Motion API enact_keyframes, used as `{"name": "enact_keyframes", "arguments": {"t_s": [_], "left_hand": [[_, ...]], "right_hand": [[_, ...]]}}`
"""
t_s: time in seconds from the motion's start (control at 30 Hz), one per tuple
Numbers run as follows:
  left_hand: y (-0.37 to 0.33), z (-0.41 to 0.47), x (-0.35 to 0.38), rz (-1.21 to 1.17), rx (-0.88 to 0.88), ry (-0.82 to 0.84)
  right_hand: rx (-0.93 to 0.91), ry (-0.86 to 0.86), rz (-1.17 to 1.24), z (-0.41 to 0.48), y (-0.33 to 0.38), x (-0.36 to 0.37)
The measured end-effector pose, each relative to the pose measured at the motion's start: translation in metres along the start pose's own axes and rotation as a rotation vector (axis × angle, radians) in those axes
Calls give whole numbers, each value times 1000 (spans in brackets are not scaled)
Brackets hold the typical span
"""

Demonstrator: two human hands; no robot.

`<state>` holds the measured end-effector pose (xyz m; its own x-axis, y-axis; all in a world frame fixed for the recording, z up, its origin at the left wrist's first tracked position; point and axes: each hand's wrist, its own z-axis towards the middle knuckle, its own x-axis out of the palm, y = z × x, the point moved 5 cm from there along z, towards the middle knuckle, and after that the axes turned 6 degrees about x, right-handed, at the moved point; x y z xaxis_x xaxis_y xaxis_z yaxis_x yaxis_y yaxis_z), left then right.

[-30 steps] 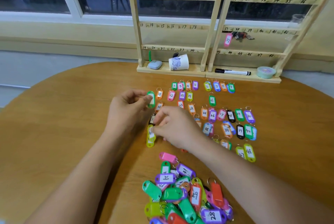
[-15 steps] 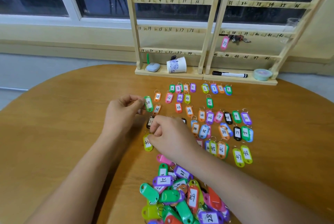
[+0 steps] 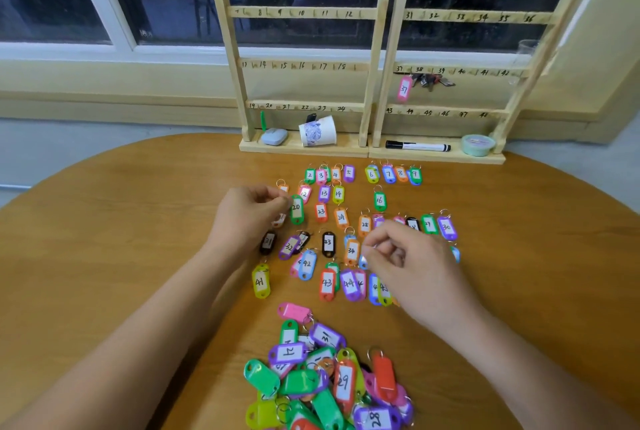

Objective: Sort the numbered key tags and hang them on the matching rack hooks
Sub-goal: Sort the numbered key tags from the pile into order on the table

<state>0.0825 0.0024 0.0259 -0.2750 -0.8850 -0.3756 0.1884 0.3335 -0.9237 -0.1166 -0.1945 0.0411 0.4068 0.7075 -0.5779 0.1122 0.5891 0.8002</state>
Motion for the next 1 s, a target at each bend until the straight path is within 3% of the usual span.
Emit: {"name": "enact_keyframes", "arguments": {"t_s": [0.57,1.0], "left_hand": [[-86,52,196,239,179,300],[-104,75,257,494,106,402]], "right_hand": [[121,-342,56,3,-75,-63],[113,-358,40,6,-80,-68]]}}
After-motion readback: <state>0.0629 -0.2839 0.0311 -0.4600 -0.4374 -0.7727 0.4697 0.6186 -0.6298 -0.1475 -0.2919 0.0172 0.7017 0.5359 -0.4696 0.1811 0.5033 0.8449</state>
